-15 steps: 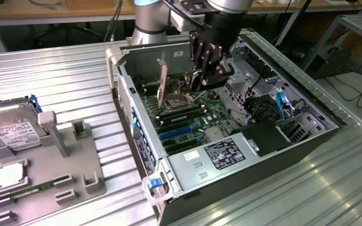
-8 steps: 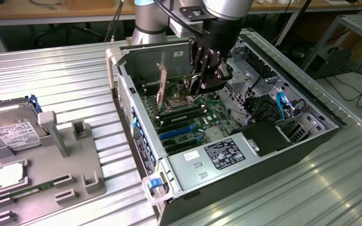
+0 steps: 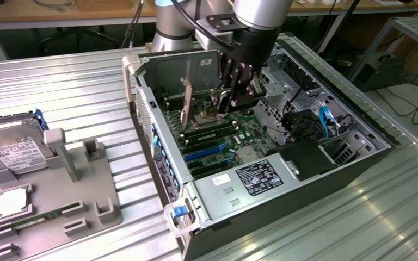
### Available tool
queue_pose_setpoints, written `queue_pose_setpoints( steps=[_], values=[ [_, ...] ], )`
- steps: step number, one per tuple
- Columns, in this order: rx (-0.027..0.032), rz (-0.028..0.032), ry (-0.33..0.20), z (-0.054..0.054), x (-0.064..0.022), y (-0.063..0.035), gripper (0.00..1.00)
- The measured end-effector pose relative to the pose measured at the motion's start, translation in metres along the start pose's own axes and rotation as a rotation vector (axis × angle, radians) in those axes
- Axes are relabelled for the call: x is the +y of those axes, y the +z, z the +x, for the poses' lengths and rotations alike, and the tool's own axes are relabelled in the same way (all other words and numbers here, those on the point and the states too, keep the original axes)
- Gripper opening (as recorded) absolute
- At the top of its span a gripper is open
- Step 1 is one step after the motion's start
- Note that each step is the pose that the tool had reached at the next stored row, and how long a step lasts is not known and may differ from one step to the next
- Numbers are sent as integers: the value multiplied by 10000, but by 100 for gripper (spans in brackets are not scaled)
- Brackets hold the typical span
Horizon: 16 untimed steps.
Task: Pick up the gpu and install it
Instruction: 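Insert the gpu into the slot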
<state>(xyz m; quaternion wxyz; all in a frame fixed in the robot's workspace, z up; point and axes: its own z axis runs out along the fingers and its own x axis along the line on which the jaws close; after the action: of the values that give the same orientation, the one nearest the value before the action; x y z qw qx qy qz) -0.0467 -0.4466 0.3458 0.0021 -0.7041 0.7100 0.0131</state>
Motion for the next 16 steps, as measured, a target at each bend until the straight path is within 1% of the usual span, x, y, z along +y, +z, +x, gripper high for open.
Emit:
queue_pose_setpoints(
  steps=[6,7,8,9,10,11,12,13,14,15,16],
  values=[
    [-1,0,0,1,-1,59,29],
    [-1,1,0,3,-2,133,29],
    [-1,0,0,5,-4,232,29],
    [-1,-3,-6,14,-2,353,29],
    [36,-4,-4,17,5,481,29],
    [35,213,-9,20,16,518,29],
    [31,220,-7,63,53,550,29],
    [31,220,-8,69,104,573,29],
    [39,267,-10,73,169,592,29],
    [37,268,-9,81,174,678,29],
    [38,268,-10,82,196,700,29]
  ],
)
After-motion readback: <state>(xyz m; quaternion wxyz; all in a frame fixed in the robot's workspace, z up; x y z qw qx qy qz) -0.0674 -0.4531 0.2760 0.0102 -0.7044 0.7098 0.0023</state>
